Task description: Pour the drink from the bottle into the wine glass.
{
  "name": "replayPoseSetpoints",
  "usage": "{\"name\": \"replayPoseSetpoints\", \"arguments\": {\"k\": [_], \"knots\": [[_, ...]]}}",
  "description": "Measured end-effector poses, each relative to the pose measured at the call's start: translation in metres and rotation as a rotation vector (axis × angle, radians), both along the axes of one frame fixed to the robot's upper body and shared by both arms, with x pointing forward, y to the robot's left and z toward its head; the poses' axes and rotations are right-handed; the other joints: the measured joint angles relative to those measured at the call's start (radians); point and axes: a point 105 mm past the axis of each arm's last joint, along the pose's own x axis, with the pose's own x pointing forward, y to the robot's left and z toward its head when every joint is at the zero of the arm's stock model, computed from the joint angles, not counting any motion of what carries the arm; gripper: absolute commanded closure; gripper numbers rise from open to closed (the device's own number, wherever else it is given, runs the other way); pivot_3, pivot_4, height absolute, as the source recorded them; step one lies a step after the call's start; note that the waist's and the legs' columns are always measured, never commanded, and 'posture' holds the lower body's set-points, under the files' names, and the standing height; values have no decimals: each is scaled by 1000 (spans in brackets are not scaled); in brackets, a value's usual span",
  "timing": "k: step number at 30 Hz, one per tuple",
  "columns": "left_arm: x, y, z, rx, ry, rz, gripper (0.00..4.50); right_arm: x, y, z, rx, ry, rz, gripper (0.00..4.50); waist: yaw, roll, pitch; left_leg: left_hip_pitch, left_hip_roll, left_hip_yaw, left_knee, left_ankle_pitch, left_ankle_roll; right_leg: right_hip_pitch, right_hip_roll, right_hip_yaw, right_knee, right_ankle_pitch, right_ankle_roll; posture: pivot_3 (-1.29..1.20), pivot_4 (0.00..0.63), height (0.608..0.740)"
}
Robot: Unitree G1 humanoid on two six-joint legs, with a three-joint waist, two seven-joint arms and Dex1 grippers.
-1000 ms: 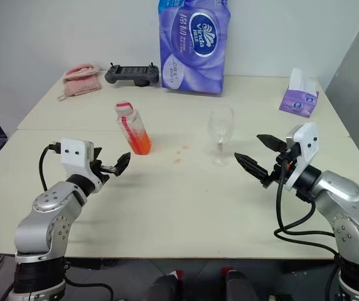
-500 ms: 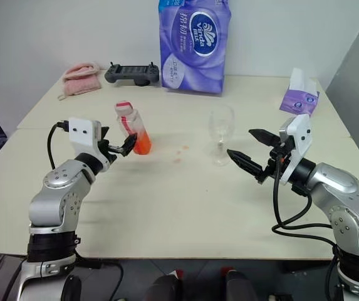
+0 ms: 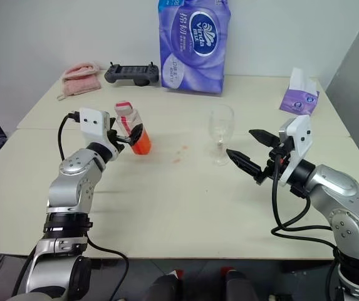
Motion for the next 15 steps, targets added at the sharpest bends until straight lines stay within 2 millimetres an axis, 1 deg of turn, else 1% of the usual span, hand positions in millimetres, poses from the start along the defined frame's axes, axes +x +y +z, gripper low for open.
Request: {"name": "replayPoseSetpoints", "arguments": {"k": [5,15], "knots": [[8,-1,-7,-19,7,-10,19,1,-1,0,-2,-1,-15,0,0,0,0,-1,0,-1,0,0,0,0,0,-1,0,0,0,0,150,740],[17,-4,0,-20,-31,-31,19,0,0,0,-2,6,-26,0,0,0,0,-1,0,-1,0,0,0,0,0,-1,0,0,0,0,150,740]]}}
